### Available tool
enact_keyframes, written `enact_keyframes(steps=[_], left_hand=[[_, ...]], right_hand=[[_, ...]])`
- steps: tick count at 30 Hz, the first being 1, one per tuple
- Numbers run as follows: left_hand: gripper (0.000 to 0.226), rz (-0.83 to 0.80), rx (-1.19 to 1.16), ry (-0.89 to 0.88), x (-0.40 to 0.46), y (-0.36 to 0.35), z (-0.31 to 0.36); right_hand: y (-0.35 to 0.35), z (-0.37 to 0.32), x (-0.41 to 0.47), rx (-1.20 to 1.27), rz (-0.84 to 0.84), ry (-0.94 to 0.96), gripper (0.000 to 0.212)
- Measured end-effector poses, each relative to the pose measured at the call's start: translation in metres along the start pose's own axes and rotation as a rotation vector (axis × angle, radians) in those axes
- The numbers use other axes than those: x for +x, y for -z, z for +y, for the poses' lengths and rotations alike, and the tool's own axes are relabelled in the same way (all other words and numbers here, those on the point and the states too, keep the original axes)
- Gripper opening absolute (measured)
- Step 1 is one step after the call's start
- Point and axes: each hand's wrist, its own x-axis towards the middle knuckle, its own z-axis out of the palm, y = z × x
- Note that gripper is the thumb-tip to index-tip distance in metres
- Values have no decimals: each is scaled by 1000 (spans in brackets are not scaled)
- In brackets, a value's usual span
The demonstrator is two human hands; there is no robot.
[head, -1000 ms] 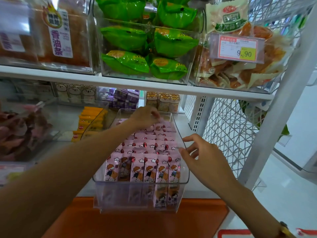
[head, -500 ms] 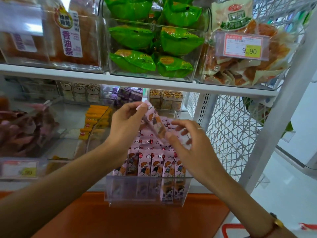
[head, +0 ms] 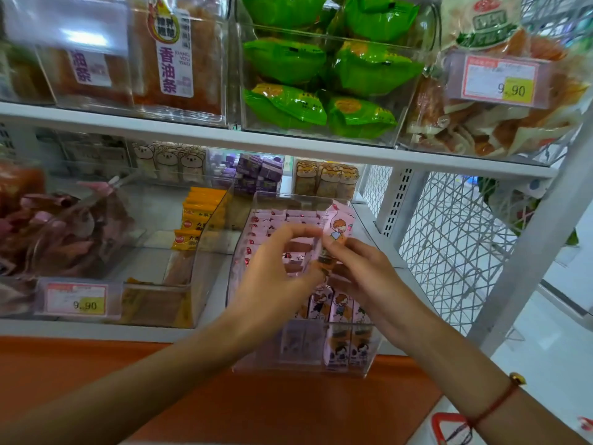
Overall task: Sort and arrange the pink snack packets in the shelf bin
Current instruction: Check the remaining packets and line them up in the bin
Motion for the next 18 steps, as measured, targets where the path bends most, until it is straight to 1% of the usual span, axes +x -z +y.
enact_keyframes(steps=[3, 6, 8, 12, 14, 16, 18], left_hand=[[47, 39, 125, -71, -1, 1, -2], [39, 48, 129, -127, 2, 3, -2], [34, 25, 67, -98, 6, 6, -1], [32, -51, 7, -52, 10, 9, -3], [27, -79, -9, -49, 8, 6, -6], [26, -60, 44, -53, 6, 3, -8], [31, -4, 143, -65, 7, 3, -9]], right_hand=[[-2, 0, 0, -5, 5, 12, 31], [-3, -1, -1, -11, 11, 53, 34], [-1, -3, -2, 21, 4, 68, 36], [5, -6, -2, 57, 36, 97, 28], [5, -6, -3, 59, 49, 125, 28], [4, -5, -4, 20, 93, 164, 32], [4, -4, -3, -7, 179, 194, 34]])
